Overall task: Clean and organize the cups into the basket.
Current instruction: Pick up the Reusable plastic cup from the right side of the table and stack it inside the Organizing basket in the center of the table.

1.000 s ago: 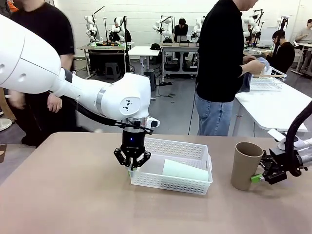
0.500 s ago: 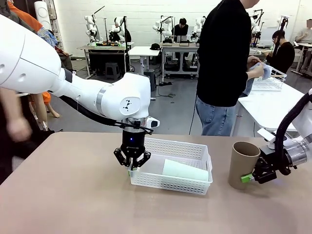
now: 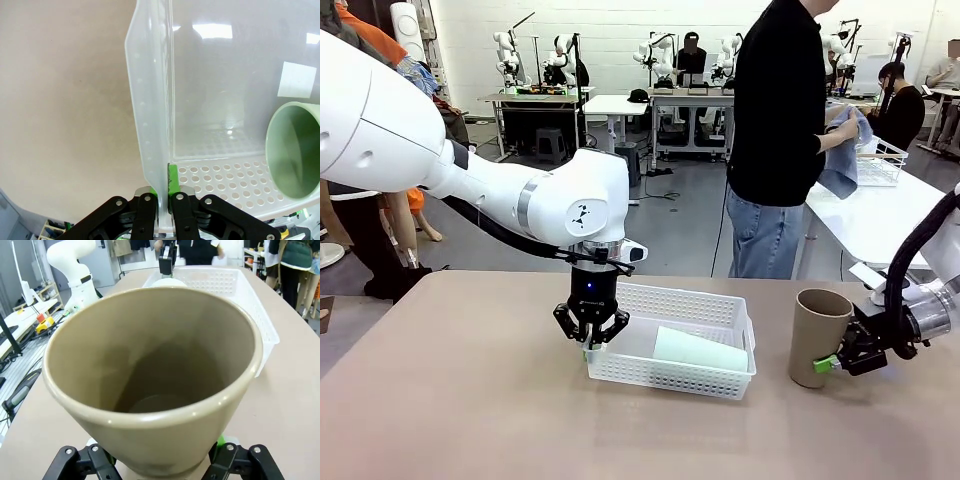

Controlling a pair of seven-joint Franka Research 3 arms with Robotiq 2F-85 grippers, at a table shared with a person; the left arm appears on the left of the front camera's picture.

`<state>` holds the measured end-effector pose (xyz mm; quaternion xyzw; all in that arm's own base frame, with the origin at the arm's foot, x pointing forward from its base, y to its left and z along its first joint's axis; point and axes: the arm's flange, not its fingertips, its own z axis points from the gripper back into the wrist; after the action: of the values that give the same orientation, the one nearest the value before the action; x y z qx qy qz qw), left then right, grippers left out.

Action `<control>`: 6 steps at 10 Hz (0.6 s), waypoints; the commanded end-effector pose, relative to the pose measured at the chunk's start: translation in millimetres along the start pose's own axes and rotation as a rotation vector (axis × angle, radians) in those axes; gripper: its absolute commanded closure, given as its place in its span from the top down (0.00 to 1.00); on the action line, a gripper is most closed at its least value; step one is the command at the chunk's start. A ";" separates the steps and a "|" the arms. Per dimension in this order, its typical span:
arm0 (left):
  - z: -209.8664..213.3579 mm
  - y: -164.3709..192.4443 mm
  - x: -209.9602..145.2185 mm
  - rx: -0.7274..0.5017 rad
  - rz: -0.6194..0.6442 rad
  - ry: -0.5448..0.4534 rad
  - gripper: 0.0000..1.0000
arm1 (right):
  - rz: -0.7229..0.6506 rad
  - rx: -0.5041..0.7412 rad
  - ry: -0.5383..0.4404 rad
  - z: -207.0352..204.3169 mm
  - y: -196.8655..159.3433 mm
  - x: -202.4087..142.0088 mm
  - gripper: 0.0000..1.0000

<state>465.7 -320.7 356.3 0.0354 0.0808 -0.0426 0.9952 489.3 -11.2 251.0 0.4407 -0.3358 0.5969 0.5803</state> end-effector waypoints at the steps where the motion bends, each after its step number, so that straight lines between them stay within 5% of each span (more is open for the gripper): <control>1: -2.8 3.7 -0.1 0.007 -0.002 0.005 0.00 | -0.073 -0.005 -0.119 5.3 20.8 34.9 0.00; 4: -2.8 3.7 -0.1 0.007 -0.002 0.005 0.00 | -0.088 -0.015 -0.133 43.7 82.5 164.9 0.00; 6: -2.8 3.7 -0.1 0.007 -0.002 0.005 0.00 | -0.147 -0.064 -0.101 55.9 85.6 208.4 0.00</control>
<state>465.8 -320.7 356.3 0.0354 0.0809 -0.0426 0.9952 416.0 7.0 473.6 0.4810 -0.3487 0.5462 0.5906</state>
